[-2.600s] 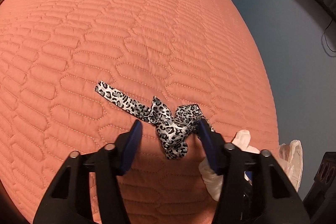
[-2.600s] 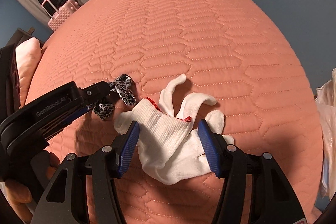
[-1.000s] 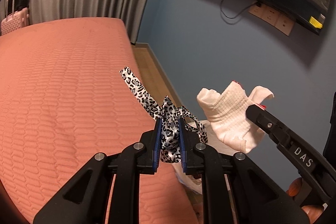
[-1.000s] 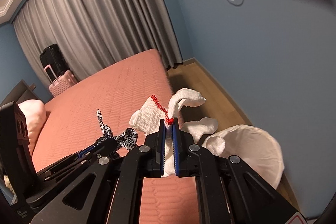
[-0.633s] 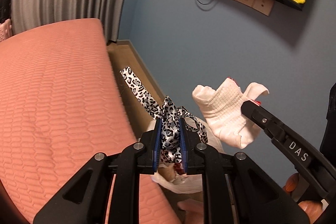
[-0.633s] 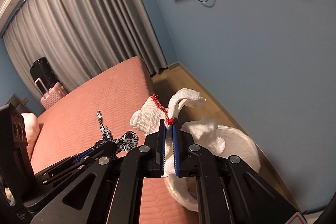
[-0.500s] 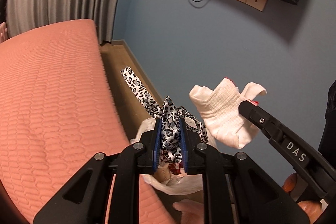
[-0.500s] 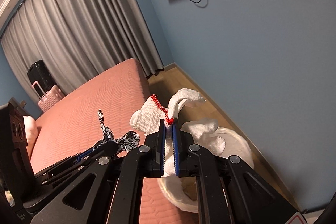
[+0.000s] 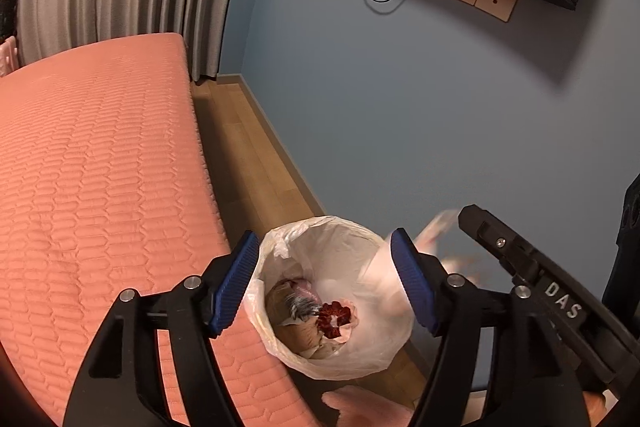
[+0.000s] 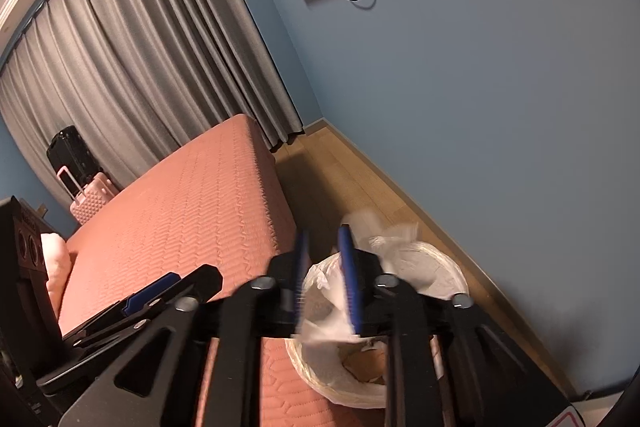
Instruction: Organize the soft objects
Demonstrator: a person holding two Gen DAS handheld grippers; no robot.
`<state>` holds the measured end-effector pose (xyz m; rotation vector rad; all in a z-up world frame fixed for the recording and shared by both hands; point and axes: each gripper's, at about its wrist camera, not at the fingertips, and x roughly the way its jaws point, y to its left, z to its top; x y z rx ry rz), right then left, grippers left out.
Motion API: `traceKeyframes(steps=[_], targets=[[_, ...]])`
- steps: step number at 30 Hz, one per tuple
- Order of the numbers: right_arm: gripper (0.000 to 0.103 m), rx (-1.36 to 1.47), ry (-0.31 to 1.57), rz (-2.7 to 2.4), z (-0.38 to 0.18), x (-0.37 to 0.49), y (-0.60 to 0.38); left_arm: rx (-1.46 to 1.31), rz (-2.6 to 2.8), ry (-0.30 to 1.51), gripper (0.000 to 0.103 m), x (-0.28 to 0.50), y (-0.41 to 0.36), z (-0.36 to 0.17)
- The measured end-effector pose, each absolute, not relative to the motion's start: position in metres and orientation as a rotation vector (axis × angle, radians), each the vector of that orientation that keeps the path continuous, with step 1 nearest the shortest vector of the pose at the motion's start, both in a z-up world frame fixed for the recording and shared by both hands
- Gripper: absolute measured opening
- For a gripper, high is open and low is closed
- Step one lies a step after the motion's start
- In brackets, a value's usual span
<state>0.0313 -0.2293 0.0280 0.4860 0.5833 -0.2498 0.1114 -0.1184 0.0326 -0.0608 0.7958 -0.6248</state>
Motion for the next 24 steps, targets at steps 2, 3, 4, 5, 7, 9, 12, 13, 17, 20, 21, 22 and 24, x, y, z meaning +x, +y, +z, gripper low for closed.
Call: traceKeyframes(steps=[2, 3, 4, 5, 7, 9, 12, 13, 17, 20, 21, 22, 24], targets=[[0.030, 0.494, 0.578, -0.247, 0.027, 0.031, -0.230, -0.054, -0.618, 0.790, 0.065, 0.111, -0.116, 0.033], [0.030, 0.493, 0.581, -0.245, 0.027, 0.032, -0.228, -0.052, -0.613, 0.788, 0.065, 0.111, -0.115, 0.033], [0.030, 0.490, 0.584, -0.244, 0.028, 0.032, -0.227, -0.050, -0.608, 0.785, 0.066, 0.110, -0.114, 0.034], [0.030, 0.483, 0.590, -0.242, 0.028, 0.034, -0.225, -0.048, -0.606, 0.782, 0.066, 0.110, -0.113, 0.034], [0.030, 0.470, 0.595, -0.238, 0.029, 0.034, -0.222, -0.041, -0.595, 0.778, 0.066, 0.109, -0.112, 0.035], [0.030, 0.453, 0.602, -0.232, 0.029, 0.037, -0.219, -0.035, -0.587, 0.771, 0.066, 0.108, -0.109, 0.036], [0.030, 0.434, 0.613, -0.227, 0.032, 0.036, -0.213, -0.023, -0.572, 0.762, 0.066, 0.105, -0.105, 0.039], [0.031, 0.426, 0.614, -0.226, 0.033, 0.035, -0.212, -0.015, -0.565, 0.757, 0.067, 0.105, -0.104, 0.040], [0.034, 0.388, 0.635, -0.231, 0.038, 0.034, -0.204, 0.016, -0.513, 0.739, 0.075, 0.099, -0.095, 0.043], [0.039, 0.361, 0.649, -0.241, 0.039, 0.028, -0.196, 0.026, -0.489, 0.743, 0.075, 0.095, -0.087, 0.043], [0.039, 0.347, 0.655, -0.242, 0.039, 0.025, -0.193, 0.032, -0.476, 0.741, 0.075, 0.093, -0.083, 0.043], [0.040, 0.330, 0.663, -0.243, 0.038, 0.023, -0.190, 0.038, -0.470, 0.738, 0.075, 0.092, -0.081, 0.042], [0.045, 0.304, 0.680, -0.248, 0.036, 0.019, -0.186, 0.058, -0.449, 0.727, 0.076, 0.087, -0.076, 0.043]])
